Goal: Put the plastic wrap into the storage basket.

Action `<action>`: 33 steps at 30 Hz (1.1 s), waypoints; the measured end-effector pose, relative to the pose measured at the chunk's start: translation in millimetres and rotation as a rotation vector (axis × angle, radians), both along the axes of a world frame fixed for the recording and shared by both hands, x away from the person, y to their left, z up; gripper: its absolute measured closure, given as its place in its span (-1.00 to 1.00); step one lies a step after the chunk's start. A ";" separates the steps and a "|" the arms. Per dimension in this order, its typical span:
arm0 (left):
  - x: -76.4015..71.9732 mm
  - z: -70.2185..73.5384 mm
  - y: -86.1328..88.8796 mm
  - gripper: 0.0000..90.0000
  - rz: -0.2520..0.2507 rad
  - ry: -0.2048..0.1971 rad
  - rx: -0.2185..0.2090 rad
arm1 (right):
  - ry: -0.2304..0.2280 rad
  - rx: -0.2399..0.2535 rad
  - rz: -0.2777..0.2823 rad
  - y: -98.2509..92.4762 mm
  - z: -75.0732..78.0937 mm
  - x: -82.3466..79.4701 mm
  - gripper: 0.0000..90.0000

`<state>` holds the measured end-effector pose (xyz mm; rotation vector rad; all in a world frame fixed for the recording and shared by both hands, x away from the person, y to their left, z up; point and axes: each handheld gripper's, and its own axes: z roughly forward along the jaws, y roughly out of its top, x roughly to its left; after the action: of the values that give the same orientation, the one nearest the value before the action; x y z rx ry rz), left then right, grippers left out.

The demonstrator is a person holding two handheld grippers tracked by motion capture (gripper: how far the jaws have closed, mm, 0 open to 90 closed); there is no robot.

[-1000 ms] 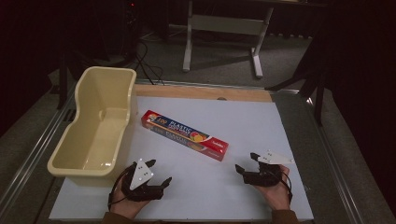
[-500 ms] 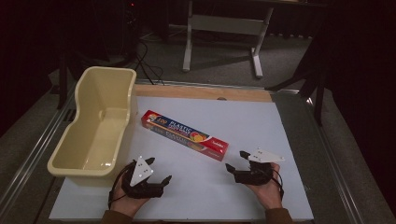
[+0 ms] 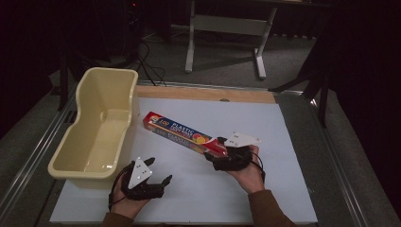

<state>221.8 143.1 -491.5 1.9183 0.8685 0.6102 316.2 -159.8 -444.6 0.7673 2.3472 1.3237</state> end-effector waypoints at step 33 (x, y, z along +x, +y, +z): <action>-2.4 -0.3 -1.2 -0.58 -0.004 -0.004 -0.008 | 0.247 -0.247 0.090 32.8 -55.3 98.4 -0.57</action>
<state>219.5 141.9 -491.8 1.9108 0.8639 0.6072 414.6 -127.0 -499.9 0.7939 2.7032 0.9918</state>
